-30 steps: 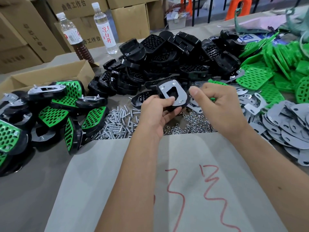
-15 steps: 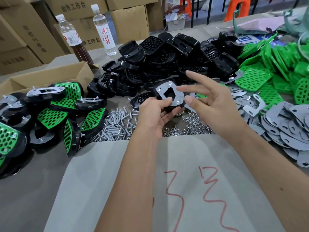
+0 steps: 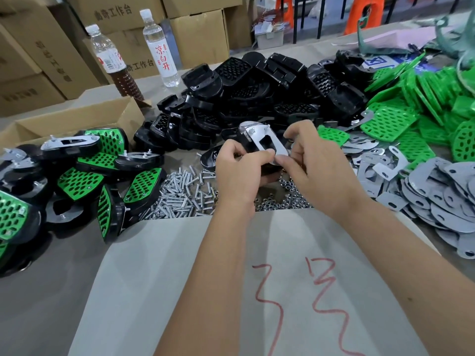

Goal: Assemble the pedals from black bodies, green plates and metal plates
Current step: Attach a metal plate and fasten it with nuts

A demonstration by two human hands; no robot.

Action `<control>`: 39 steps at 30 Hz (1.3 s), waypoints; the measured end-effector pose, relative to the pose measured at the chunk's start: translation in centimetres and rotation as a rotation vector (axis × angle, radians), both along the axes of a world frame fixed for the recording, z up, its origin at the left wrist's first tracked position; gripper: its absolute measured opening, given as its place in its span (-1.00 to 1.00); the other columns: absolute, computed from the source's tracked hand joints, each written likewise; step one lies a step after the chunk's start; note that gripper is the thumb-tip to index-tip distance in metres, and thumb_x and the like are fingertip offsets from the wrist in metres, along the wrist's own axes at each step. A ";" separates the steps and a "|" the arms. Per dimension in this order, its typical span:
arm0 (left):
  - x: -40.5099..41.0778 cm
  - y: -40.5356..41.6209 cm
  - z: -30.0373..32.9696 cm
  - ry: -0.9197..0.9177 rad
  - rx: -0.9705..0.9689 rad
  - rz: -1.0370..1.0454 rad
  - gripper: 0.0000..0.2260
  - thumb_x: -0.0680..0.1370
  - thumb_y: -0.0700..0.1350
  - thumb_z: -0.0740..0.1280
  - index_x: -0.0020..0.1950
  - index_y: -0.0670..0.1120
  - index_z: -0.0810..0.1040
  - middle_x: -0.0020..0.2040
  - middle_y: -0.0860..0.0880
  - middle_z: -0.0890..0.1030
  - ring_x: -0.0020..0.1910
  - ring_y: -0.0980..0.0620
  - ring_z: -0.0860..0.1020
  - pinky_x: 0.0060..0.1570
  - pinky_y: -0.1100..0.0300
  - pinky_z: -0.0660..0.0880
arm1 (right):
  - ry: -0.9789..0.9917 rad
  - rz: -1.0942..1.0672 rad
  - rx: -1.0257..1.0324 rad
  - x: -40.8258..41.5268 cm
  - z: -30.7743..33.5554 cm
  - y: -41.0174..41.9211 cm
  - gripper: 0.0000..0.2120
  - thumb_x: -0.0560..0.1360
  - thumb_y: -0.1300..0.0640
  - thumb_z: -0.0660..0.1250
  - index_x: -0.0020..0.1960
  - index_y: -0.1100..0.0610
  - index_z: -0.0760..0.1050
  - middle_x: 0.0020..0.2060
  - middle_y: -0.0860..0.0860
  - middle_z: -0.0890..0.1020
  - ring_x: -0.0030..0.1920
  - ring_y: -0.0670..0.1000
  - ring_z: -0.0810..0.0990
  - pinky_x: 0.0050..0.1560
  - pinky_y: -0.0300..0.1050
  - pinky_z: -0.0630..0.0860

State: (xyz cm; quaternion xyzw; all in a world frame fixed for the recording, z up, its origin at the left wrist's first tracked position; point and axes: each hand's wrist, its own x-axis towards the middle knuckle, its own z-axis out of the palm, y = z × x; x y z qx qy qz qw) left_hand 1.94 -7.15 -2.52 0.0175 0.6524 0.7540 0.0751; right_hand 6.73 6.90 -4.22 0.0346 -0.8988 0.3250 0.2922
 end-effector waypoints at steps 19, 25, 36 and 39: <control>2.7 3.5 -0.7 0.377 -0.296 0.209 -0.69 0.59 -0.20 0.42 -0.22 -0.07 0.32 -0.36 0.10 0.36 -0.36 0.15 0.34 -0.27 0.29 0.30 | -0.092 -0.175 -0.138 0.1 0.0 0.3 -0.66 0.64 0.28 0.18 0.37 0.14 0.24 -0.39 0.07 0.51 -0.29 0.20 0.48 -0.22 0.07 0.33; 4.2 4.5 -0.7 0.597 -0.330 0.208 -0.79 0.57 -0.27 0.40 -0.15 -0.17 0.37 -0.29 -0.01 0.44 -0.29 -0.01 0.40 -0.25 0.15 0.37 | -0.122 -0.278 -0.313 0.0 0.5 1.4 -0.71 0.65 0.22 0.21 0.34 0.18 0.28 -0.24 0.14 0.52 -0.22 0.18 0.48 -0.18 0.01 0.28; 2.0 3.0 -0.8 0.389 -0.293 0.299 -0.78 0.60 -0.23 0.37 -0.18 -0.13 0.37 -0.32 0.08 0.41 -0.37 0.19 0.37 -0.32 0.31 0.30 | -0.093 -0.036 0.002 0.2 0.8 0.3 -0.62 0.64 0.21 0.13 0.41 0.01 0.14 -0.29 0.01 0.52 -0.28 0.12 0.50 -0.24 0.13 0.38; 1.3 2.6 -1.2 0.297 -0.314 0.306 -0.76 0.60 -0.21 0.36 -0.20 -0.09 0.35 -0.31 0.06 0.40 -0.38 0.18 0.35 -0.33 0.29 0.30 | -0.094 0.018 0.082 0.0 0.7 -0.3 -0.66 0.63 0.22 0.14 0.34 -0.02 0.18 -0.29 -0.13 0.43 -0.32 0.02 0.46 -0.31 0.07 0.30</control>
